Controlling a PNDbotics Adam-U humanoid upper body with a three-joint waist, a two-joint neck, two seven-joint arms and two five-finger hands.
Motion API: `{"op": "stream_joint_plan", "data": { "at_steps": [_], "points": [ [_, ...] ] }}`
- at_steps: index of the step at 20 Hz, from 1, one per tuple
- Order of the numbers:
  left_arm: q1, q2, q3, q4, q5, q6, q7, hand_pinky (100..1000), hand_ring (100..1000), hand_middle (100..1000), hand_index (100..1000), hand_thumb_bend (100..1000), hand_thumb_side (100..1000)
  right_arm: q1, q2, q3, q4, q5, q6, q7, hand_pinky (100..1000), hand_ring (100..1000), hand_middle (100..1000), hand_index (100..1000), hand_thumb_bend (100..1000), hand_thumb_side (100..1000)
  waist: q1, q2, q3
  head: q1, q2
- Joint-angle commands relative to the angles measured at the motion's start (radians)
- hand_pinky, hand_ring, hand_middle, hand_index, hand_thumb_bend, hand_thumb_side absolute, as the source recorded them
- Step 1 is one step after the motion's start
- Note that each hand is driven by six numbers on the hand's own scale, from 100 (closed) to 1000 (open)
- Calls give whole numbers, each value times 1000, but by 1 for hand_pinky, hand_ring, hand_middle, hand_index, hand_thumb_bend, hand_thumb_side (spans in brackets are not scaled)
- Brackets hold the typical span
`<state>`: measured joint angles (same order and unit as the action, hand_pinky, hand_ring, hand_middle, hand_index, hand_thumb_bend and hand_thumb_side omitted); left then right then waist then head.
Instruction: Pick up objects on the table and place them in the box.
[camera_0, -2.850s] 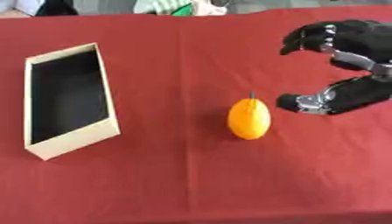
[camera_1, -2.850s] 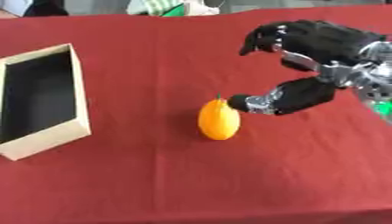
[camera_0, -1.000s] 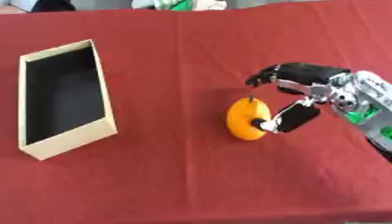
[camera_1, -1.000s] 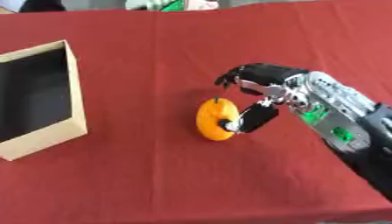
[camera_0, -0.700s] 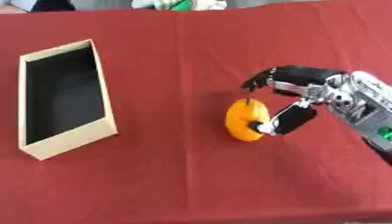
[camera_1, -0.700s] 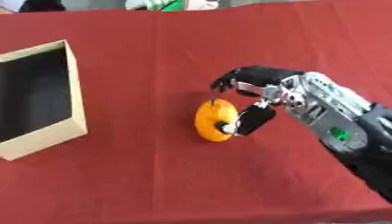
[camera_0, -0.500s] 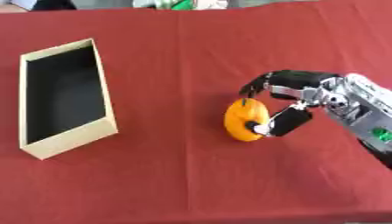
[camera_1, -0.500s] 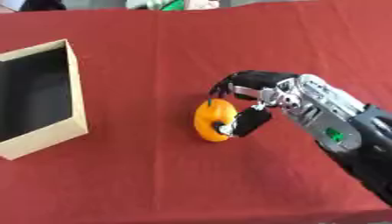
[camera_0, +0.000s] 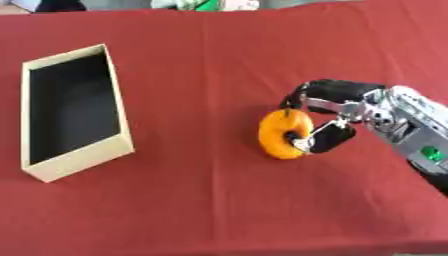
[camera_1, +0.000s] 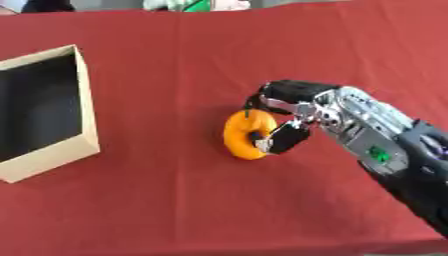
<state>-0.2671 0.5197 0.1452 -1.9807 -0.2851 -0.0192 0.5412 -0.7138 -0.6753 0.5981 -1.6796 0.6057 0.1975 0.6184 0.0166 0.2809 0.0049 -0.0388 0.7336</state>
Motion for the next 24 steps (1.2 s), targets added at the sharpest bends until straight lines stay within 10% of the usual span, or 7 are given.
{"op": "stream_joint_plan", "data": {
  "at_steps": [1,17,24],
  "points": [
    [-13,14,10,-19,5,1,5,616,689,636,753,526,856,-20,-18,-6,-34,-31,17,2,869,756,558,808,100,100,1,-17,-1,-3,0],
    [-20,23,9,-19,3,4,4,612,686,635,749,520,854,-122,-29,-91,-281,-115,175,-24,847,676,457,731,100,100,2,-24,-6,3,-4],
    [-34,17,2,-19,5,-4,-1,612,687,637,749,526,852,-302,168,-109,-205,23,163,-51,850,683,459,728,100,100,9,-32,-7,-15,-13]
  ]
}}
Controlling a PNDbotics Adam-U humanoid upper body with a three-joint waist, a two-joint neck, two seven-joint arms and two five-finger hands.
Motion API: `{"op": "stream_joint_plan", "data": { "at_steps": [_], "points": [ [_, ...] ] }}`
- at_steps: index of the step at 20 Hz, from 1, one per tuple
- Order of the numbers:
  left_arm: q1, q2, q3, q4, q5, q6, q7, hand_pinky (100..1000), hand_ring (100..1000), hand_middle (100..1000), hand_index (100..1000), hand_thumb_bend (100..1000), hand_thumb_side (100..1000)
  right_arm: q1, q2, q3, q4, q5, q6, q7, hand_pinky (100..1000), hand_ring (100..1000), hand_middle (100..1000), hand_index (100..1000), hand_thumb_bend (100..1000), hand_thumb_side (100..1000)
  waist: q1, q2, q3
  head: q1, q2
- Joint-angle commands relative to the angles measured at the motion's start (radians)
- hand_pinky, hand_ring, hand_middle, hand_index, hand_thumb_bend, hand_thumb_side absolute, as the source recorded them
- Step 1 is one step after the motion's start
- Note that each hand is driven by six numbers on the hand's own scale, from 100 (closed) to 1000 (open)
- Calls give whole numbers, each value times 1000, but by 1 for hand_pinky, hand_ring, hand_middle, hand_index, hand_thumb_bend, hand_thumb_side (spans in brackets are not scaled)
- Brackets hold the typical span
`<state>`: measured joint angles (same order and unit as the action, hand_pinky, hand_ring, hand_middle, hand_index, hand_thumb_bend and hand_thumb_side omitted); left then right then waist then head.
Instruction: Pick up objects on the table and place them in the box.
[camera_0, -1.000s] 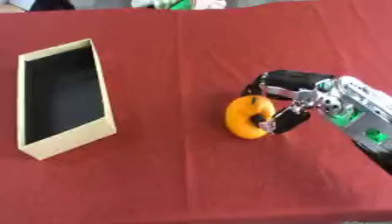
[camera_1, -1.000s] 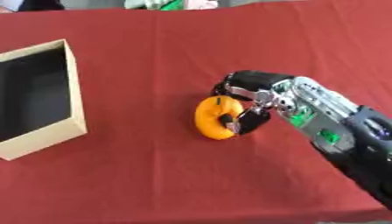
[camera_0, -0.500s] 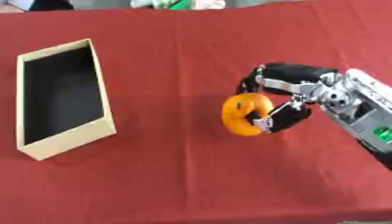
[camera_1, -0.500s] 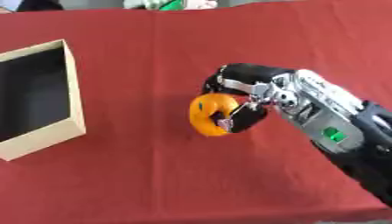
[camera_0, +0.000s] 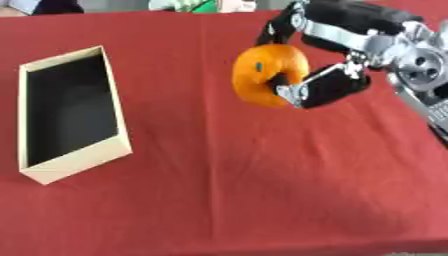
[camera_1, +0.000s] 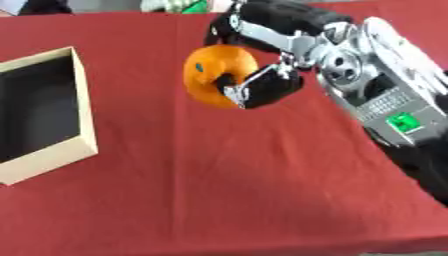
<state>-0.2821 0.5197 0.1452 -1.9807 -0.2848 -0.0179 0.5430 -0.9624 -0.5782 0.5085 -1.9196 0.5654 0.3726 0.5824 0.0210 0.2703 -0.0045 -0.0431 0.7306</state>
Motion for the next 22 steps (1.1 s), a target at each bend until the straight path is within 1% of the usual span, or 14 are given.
{"op": "stream_joint_plan", "data": {
  "at_steps": [1,4,8,12,15,17,19,22],
  "points": [
    [-24,14,0,-19,6,-8,-4,613,688,638,749,528,850,-79,111,-18,65,94,-25,-22,850,684,459,727,100,100,6,-22,5,-17,-11],
    [-42,10,-4,-19,8,-18,-6,614,688,640,750,534,845,-150,226,-12,171,186,-67,-43,848,688,461,725,100,100,10,-24,13,-34,-11],
    [-69,3,-10,-19,8,-35,-7,617,690,644,750,542,840,-203,363,-21,312,330,-120,-110,838,688,463,715,100,100,12,-25,29,-57,-8],
    [-98,0,-13,-19,5,-57,-5,621,690,647,750,552,833,-225,477,-35,434,455,-156,-199,835,688,464,713,100,100,11,-25,45,-86,-4],
    [-120,-2,-16,-19,2,-71,-4,623,690,649,751,558,829,-226,546,-39,513,500,-171,-238,839,690,464,718,100,100,15,-24,63,-105,9],
    [-131,-6,-18,-19,1,-80,-6,624,690,649,751,560,829,-222,580,-38,562,527,-181,-264,839,691,465,719,100,100,17,-23,75,-111,18],
    [-140,-15,-23,-19,2,-89,-9,624,690,650,751,561,829,-214,611,-35,608,555,-191,-294,840,692,466,719,100,100,19,-20,89,-97,25],
    [-158,-32,-29,-19,8,-96,-16,624,690,650,751,562,828,-203,652,-32,676,591,-205,-340,840,692,467,721,100,100,20,-16,112,-49,24]
  ]
}}
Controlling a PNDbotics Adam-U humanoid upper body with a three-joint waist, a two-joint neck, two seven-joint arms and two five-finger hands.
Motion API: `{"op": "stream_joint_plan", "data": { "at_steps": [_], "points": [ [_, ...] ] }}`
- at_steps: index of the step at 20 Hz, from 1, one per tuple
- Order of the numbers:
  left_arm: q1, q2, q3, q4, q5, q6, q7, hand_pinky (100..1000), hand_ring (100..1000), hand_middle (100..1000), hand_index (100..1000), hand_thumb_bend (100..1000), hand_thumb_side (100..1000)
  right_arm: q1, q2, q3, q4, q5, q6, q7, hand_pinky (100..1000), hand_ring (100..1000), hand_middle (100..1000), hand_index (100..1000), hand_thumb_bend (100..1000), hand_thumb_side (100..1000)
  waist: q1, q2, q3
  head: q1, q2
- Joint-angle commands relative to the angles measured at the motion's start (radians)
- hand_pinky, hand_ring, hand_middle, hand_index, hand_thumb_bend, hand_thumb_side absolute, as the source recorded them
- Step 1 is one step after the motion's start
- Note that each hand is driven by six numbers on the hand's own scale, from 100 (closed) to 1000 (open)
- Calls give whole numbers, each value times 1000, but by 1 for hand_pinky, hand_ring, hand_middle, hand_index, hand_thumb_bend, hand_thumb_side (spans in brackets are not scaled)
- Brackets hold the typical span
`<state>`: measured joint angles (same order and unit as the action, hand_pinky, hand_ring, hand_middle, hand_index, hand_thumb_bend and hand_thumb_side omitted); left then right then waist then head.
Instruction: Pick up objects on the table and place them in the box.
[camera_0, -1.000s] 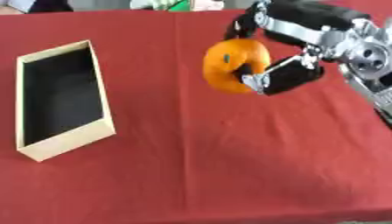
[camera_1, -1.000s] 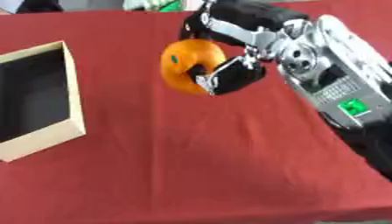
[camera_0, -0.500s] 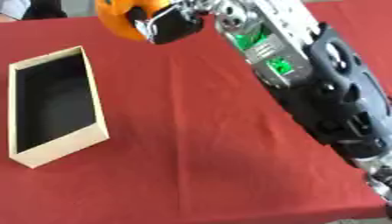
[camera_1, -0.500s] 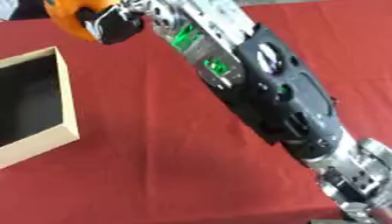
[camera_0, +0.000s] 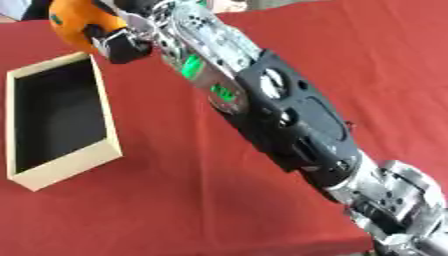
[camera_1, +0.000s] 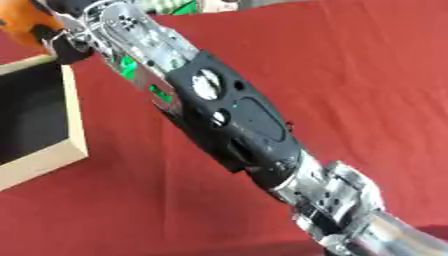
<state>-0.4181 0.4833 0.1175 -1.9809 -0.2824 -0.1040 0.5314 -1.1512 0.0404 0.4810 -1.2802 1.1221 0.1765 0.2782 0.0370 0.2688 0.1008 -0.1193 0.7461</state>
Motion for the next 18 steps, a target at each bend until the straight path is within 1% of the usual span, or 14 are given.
{"op": "stream_joint_plan", "data": {
  "at_steps": [1,4,7,9,11,12,14,15,16,17,18],
  "points": [
    [-28,1,-3,-19,7,-12,-6,624,689,650,751,563,827,-11,43,-5,56,44,-13,-51,840,693,468,721,100,100,4,-13,13,34,8],
    [-41,-7,-6,-19,13,-18,-12,623,689,649,751,563,828,-4,67,-10,121,83,-22,-97,839,695,471,722,100,100,-1,-8,31,37,4],
    [-44,-14,-9,-19,19,-19,-18,621,688,647,751,562,829,4,83,-25,190,119,-27,-138,839,702,480,729,100,100,-5,-6,42,20,-7],
    [-44,-15,-9,-19,21,-19,-20,620,688,646,750,559,831,10,91,-31,232,139,-40,-152,841,712,493,737,100,100,-9,-5,46,11,-12],
    [-44,-18,-9,-19,23,-17,-23,619,688,646,750,559,831,17,99,-34,264,148,-65,-151,845,723,511,747,100,110,-11,-4,49,5,-15],
    [-44,-19,-9,-19,24,-17,-24,619,687,645,750,559,831,20,101,-33,274,151,-80,-149,846,731,530,756,100,130,-12,-4,51,1,-16],
    [-42,-19,-8,-19,24,-16,-25,618,687,645,750,557,832,22,102,-31,285,160,-104,-136,855,772,611,792,100,209,-15,-4,52,-3,-18],
    [-41,-19,-8,-19,25,-15,-25,618,687,645,750,557,832,22,102,-32,287,167,-112,-131,855,772,611,792,100,209,-15,-4,52,-4,-18],
    [-40,-19,-8,-19,25,-14,-26,618,687,645,750,557,833,19,100,-32,285,179,-117,-127,855,819,709,828,100,311,-16,-4,53,-7,-18],
    [-39,-19,-8,-19,25,-13,-26,617,687,645,750,557,833,17,98,-33,281,194,-121,-122,857,860,768,861,100,401,-16,-4,53,-10,-18],
    [-38,-19,-8,-19,25,-12,-27,617,687,644,749,556,833,15,97,-34,277,209,-123,-118,859,878,791,873,102,423,-17,-5,54,-11,-18]
  ]
}}
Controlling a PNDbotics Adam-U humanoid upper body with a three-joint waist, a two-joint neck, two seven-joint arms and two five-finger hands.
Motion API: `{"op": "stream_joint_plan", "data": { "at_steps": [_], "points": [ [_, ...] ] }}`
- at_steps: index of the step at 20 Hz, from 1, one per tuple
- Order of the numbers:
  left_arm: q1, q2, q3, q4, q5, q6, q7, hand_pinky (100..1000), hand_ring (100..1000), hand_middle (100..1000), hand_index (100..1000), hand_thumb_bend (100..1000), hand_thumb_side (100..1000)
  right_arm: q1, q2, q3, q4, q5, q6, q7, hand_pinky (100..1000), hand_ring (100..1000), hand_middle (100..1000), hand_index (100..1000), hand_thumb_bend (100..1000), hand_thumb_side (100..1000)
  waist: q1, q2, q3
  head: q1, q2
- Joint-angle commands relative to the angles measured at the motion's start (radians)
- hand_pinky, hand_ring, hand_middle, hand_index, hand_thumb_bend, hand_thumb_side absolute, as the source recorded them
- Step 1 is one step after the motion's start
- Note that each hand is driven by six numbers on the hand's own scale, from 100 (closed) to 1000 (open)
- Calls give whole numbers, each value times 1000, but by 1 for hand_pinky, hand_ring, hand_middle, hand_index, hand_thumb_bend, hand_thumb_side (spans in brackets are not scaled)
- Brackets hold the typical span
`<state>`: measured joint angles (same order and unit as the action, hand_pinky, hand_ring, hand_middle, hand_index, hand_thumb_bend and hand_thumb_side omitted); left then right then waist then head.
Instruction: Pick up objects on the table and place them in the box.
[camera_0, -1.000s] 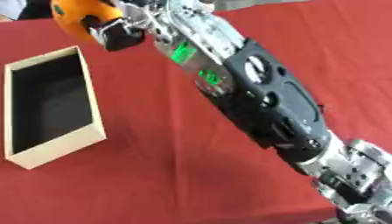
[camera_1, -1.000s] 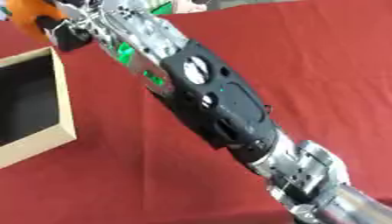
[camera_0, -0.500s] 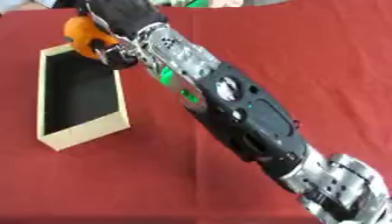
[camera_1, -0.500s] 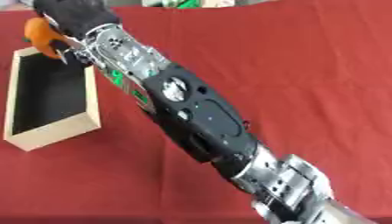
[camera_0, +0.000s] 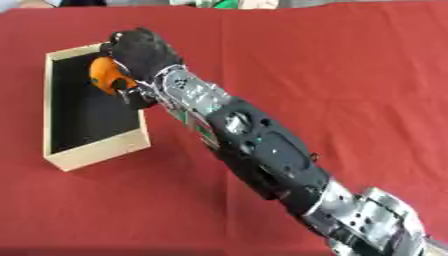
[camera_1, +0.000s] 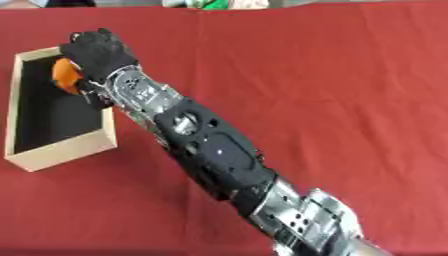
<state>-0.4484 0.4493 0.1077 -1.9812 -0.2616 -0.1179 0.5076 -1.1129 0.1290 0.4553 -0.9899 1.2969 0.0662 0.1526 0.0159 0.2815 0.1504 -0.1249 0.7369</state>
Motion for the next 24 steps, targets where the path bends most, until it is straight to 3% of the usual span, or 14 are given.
{"op": "stream_joint_plan", "data": {
  "at_steps": [1,3,5,8,15,19,24],
  "points": [
    [-8,15,2,-19,5,3,-3,617,687,644,749,556,833,-25,7,-9,-17,51,-14,12,863,892,813,885,134,458,4,-18,5,-8,-9],
    [-8,15,2,-19,5,4,-3,616,687,644,749,555,833,-28,6,-10,-23,86,-20,20,869,912,843,900,200,554,3,-18,6,-11,-10],
    [-9,14,2,-19,6,4,-3,616,686,643,749,554,832,-28,7,-10,-27,108,-28,25,868,907,839,898,208,552,2,-17,6,-11,-11],
    [-10,13,1,-19,6,4,-4,615,686,643,748,554,833,-32,5,-9,-32,142,-37,27,873,937,883,905,255,663,1,-16,5,-10,-13],
    [-7,15,2,-19,5,7,-4,614,686,642,747,551,834,-42,-6,-22,-67,183,-23,20,868,919,862,896,248,644,0,-17,1,-6,-14],
    [0,24,5,-19,0,9,-3,614,686,642,747,551,834,-61,-59,-21,-169,101,-10,32,867,905,850,896,233,616,-2,-23,-13,5,-13],
    [21,40,15,-19,-9,14,9,613,685,642,744,553,833,-73,-222,-22,-409,-104,14,130,877,898,846,906,225,558,-8,-33,-45,29,-4]
  ]
}}
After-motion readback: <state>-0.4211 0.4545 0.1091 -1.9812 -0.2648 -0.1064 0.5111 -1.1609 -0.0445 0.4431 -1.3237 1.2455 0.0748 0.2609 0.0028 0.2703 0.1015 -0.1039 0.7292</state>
